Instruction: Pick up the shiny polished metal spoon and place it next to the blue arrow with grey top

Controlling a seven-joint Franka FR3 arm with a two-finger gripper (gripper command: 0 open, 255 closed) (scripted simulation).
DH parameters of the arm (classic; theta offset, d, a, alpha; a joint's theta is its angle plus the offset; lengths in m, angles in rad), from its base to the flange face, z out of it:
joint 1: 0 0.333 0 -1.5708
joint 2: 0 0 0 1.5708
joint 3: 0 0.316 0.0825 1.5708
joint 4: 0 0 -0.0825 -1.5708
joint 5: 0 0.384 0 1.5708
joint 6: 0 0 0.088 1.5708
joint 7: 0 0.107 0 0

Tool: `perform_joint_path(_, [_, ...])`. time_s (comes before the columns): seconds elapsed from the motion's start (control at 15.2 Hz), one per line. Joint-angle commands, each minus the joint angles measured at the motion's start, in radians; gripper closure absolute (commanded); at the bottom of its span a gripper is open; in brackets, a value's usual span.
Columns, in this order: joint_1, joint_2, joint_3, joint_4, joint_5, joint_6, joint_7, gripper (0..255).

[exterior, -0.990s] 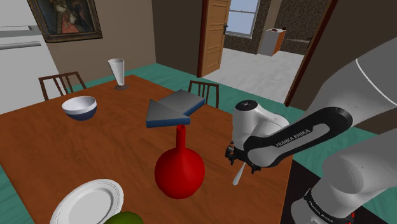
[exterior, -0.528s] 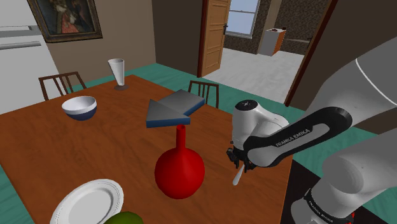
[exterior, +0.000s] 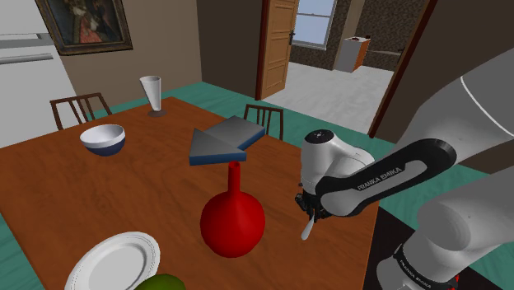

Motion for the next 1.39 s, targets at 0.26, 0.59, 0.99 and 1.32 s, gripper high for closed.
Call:
perform_joint_path(0.26, [0.058, -0.098, -0.059, 0.015, 0.046, -0.109, -0.047, 255])
perform_joint_path(0.59, [0.095, -0.183, -0.109, 0.036, 0.063, -0.214, -0.078, 255])
perform_joint_path(0.99, [0.121, -0.268, -0.161, 0.07, 0.064, -0.331, -0.103, 255])
perform_joint_path(1.32, [0.133, -0.325, -0.199, 0.105, 0.055, -0.422, -0.119, 255])
